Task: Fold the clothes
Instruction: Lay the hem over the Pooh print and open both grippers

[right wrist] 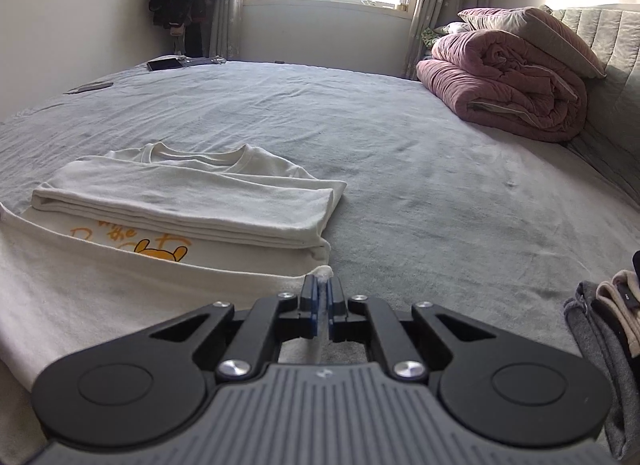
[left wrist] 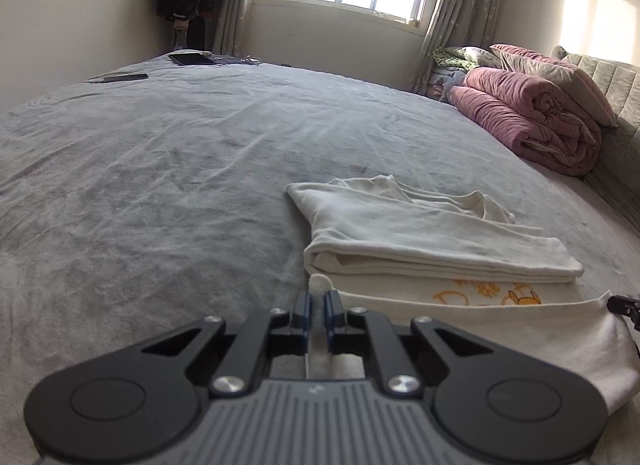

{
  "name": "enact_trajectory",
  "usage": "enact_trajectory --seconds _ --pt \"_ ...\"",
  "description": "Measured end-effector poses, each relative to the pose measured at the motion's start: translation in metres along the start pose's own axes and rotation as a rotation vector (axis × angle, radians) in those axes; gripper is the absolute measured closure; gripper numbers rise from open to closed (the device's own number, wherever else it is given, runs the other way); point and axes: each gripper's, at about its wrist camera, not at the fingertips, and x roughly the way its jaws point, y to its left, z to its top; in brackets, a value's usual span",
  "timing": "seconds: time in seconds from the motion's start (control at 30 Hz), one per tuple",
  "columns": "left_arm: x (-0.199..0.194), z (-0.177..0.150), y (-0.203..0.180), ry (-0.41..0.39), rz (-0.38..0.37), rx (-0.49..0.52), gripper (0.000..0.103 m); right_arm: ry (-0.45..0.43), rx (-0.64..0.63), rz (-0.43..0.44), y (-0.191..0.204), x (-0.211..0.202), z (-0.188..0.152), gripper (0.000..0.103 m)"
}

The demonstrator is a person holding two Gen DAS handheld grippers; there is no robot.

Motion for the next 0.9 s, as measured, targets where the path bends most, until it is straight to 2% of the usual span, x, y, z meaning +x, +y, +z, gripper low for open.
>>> enact_trajectory --seconds 0.3,0.9 --pt "0.01 -0.009 -0.006 0.027 0.044 0.048 0.095 0.032 0.004 -0.025 0.004 0.01 -0.007 0.098" --pt "0.012 -0.013 -0.02 -0.058 0.103 0.124 0.095 0.006 -0.007 -0.108 0.016 0.013 -0.01 0.098"
